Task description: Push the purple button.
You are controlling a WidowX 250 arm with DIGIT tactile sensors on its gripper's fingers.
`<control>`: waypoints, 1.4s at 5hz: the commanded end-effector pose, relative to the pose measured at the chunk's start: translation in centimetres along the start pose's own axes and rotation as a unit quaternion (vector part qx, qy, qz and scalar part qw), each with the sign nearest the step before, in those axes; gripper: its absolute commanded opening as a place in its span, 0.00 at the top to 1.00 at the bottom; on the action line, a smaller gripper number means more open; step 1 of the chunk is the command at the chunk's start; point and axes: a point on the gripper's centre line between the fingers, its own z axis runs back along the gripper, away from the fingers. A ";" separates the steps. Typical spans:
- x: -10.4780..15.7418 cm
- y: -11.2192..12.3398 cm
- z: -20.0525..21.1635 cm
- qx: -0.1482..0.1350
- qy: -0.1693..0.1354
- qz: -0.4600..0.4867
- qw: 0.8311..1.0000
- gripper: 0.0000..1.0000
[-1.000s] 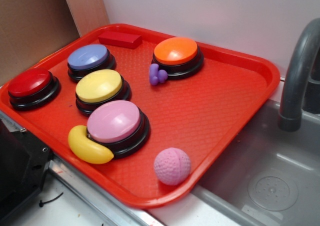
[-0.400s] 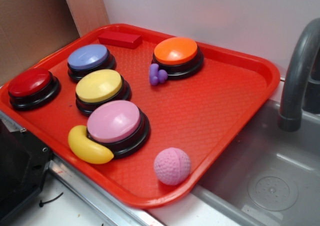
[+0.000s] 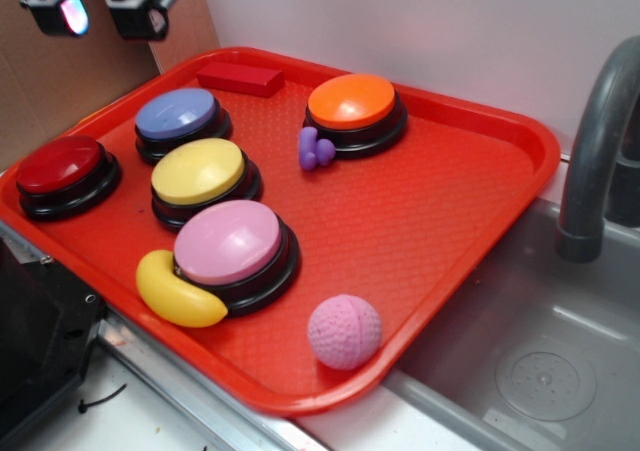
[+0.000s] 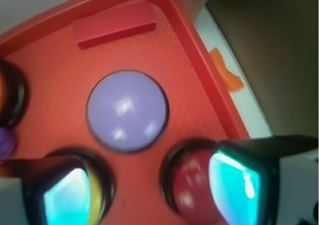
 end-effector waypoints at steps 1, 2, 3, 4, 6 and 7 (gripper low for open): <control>1.6 0.3 -3.0 -0.024 -0.035 -0.037 0.998 0.00; 2.1 0.1 -4.6 -0.013 -0.023 -0.053 0.998 0.00; 2.1 0.0 -5.3 -0.015 -0.021 -0.059 0.998 0.00; 2.4 -0.7 -6.2 -0.004 -0.014 -0.071 0.997 0.00; 2.5 -0.9 -7.3 0.003 0.012 -0.073 0.997 0.00; 3.1 -0.4 -6.1 -0.001 0.012 -0.068 0.998 0.00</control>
